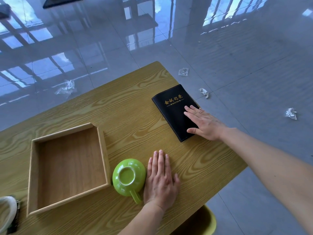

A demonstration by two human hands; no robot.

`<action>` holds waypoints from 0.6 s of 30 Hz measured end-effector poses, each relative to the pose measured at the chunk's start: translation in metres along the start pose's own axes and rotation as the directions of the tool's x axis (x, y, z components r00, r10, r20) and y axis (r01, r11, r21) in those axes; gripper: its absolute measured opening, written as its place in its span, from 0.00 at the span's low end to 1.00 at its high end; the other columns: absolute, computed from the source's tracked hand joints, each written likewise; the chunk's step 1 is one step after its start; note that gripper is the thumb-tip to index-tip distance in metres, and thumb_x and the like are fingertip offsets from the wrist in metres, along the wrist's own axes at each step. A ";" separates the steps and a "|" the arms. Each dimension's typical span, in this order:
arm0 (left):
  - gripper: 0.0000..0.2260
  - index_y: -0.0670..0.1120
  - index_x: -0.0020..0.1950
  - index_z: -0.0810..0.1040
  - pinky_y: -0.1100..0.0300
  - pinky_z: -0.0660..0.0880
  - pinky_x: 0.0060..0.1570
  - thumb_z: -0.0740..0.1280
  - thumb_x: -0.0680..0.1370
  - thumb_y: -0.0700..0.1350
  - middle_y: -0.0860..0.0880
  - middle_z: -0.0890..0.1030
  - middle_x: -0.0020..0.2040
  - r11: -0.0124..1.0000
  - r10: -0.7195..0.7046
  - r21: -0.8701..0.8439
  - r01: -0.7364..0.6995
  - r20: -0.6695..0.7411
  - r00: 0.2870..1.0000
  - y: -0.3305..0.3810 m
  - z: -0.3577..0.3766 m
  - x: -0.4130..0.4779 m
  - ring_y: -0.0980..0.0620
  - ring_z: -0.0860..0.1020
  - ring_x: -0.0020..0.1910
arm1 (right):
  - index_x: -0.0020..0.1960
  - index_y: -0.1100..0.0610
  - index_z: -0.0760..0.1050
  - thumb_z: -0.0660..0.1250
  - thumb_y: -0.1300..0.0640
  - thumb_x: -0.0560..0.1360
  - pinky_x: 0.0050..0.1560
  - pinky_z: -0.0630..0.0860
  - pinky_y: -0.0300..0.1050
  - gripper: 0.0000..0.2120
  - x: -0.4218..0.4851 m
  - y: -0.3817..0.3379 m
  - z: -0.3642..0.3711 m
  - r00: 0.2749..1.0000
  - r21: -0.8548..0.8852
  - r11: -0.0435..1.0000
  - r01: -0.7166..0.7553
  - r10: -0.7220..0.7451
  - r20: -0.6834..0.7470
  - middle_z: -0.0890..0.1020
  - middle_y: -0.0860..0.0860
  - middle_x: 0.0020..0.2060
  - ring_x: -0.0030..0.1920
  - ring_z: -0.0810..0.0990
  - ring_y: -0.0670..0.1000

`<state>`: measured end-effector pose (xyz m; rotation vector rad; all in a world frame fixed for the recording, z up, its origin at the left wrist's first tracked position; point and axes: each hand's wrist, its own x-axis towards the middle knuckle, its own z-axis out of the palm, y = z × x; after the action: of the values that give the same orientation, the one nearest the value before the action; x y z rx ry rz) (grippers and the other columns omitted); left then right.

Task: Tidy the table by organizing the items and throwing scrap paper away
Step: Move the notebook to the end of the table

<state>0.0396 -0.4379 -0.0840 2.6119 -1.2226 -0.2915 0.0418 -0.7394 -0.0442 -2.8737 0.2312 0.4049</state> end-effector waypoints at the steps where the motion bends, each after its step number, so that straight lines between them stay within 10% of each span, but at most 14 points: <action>1: 0.31 0.40 0.77 0.62 0.47 0.49 0.75 0.58 0.77 0.54 0.41 0.58 0.79 1.000 0.000 0.001 0.000 -0.001 1.000 0.000 0.000 0.000 0.44 0.51 0.80 | 0.80 0.52 0.46 0.51 0.35 0.78 0.79 0.43 0.48 0.37 0.000 0.000 0.001 1.000 -0.002 1.000 0.001 -0.001 0.000 0.44 0.47 0.80 0.79 0.40 0.46; 18: 0.31 0.40 0.77 0.61 0.47 0.49 0.75 0.58 0.78 0.54 0.40 0.58 0.79 1.000 -0.005 0.013 0.005 0.008 1.000 0.002 -0.005 0.000 0.43 0.52 0.79 | 0.80 0.50 0.48 0.48 0.30 0.74 0.79 0.47 0.50 0.40 0.003 0.001 -0.002 1.000 0.017 1.000 -0.019 0.019 0.014 0.45 0.45 0.80 0.79 0.40 0.47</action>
<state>0.0393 -0.4382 -0.0788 2.6277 -1.2251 -0.2959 0.0447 -0.7412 -0.0434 -2.8528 0.2588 0.4245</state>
